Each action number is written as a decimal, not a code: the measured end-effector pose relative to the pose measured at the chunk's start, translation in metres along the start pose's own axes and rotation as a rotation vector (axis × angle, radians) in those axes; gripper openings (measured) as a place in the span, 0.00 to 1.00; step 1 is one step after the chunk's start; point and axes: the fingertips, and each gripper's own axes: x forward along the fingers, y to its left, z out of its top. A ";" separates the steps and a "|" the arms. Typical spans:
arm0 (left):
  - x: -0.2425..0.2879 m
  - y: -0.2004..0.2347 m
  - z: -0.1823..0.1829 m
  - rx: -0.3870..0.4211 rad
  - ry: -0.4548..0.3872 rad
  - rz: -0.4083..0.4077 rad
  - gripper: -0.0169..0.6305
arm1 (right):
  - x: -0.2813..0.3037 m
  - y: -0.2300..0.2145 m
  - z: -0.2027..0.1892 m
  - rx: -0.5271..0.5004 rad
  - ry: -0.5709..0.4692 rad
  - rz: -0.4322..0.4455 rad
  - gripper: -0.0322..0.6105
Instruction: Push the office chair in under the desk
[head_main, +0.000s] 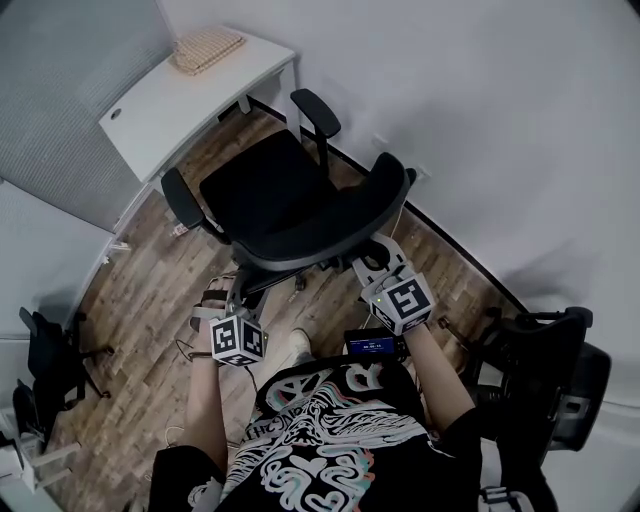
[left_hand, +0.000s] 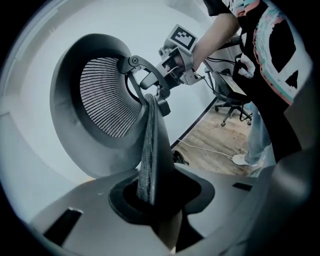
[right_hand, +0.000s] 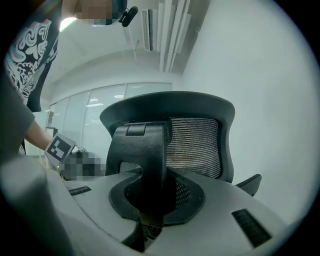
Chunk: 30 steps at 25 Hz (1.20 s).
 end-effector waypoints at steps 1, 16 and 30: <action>0.000 0.001 -0.001 0.001 -0.002 -0.001 0.22 | 0.001 0.001 0.000 0.000 0.000 -0.003 0.15; 0.003 0.009 -0.011 0.014 -0.012 0.001 0.22 | 0.012 0.003 -0.002 0.001 0.000 -0.019 0.14; 0.007 0.022 -0.023 0.041 -0.037 -0.003 0.22 | 0.027 0.006 -0.003 -0.005 -0.009 -0.020 0.14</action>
